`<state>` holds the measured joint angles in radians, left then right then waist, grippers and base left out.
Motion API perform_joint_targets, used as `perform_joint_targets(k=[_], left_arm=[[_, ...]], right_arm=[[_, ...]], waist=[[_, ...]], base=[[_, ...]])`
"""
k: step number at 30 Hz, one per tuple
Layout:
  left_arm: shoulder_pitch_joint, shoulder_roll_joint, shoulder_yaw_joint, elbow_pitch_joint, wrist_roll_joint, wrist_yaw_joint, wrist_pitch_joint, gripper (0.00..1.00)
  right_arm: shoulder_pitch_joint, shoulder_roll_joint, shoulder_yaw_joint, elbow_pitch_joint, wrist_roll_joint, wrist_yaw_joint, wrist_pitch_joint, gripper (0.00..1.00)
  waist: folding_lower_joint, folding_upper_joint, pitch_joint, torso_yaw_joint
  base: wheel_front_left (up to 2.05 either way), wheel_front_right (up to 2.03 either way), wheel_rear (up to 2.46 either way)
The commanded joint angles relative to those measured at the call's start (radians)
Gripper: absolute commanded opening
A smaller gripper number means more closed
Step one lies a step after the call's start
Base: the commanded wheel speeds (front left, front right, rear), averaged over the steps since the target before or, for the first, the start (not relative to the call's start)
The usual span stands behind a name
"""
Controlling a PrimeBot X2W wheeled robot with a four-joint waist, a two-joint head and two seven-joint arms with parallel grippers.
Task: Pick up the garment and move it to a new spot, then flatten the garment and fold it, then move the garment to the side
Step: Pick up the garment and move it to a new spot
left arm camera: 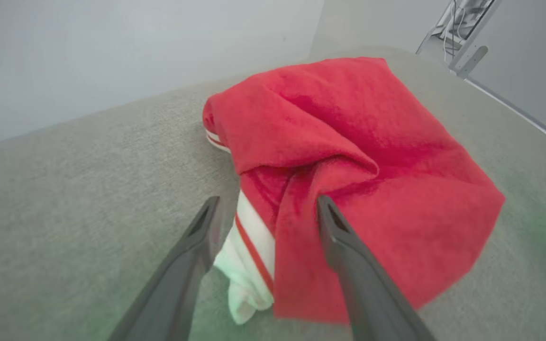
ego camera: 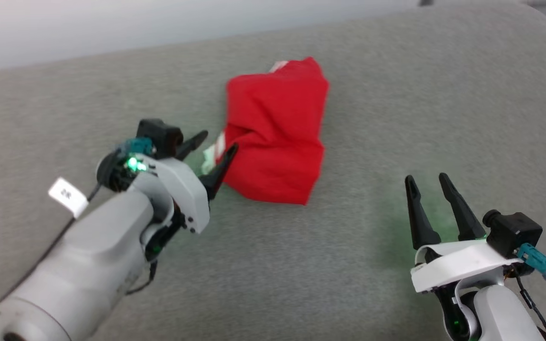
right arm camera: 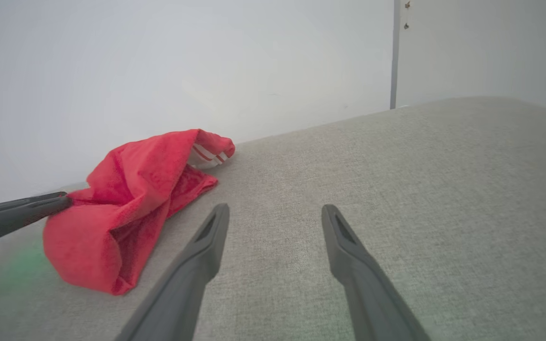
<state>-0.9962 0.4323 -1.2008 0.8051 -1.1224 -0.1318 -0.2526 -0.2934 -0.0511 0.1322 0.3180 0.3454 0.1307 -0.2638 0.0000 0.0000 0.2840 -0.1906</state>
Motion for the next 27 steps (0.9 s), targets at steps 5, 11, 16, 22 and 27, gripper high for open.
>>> perform_joint_targets(k=[5,11,16,22,27], left_arm=[[0.084,-0.007,0.082,-0.011,0.000,0.003,-0.013,1.00],[0.259,-0.003,0.297,-0.068,0.097,0.011,-0.011,1.00],[0.426,-0.009,0.485,-0.122,0.220,0.022,-0.011,1.00],[0.608,-0.029,0.701,-0.222,0.382,0.041,-0.011,1.00],[0.730,-0.040,0.871,-0.321,0.497,0.038,-0.012,1.00]], right_arm=[[0.027,-0.001,-0.028,0.019,-0.052,0.000,-0.001,1.00],[0.055,-0.018,-0.082,0.034,-0.100,0.000,-0.001,1.00],[0.092,-0.045,-0.119,0.040,-0.115,0.000,-0.001,1.00],[0.145,-0.078,-0.162,0.034,-0.115,0.000,-0.001,1.00],[0.179,-0.083,-0.196,0.018,-0.113,0.000,-0.001,1.00]], waist=[[0.0000,0.0000,-0.097,0.149],[0.0000,0.0000,-0.120,0.214],[0.0000,0.0000,-0.142,0.255],[0.0000,0.0000,-0.184,0.286],[0.0000,0.0000,-0.211,0.288]], base=[[0.00,0.00,0.00],[0.00,0.00,0.00],[0.00,0.00,0.00],[0.00,0.00,0.00],[0.00,0.00,0.00]])
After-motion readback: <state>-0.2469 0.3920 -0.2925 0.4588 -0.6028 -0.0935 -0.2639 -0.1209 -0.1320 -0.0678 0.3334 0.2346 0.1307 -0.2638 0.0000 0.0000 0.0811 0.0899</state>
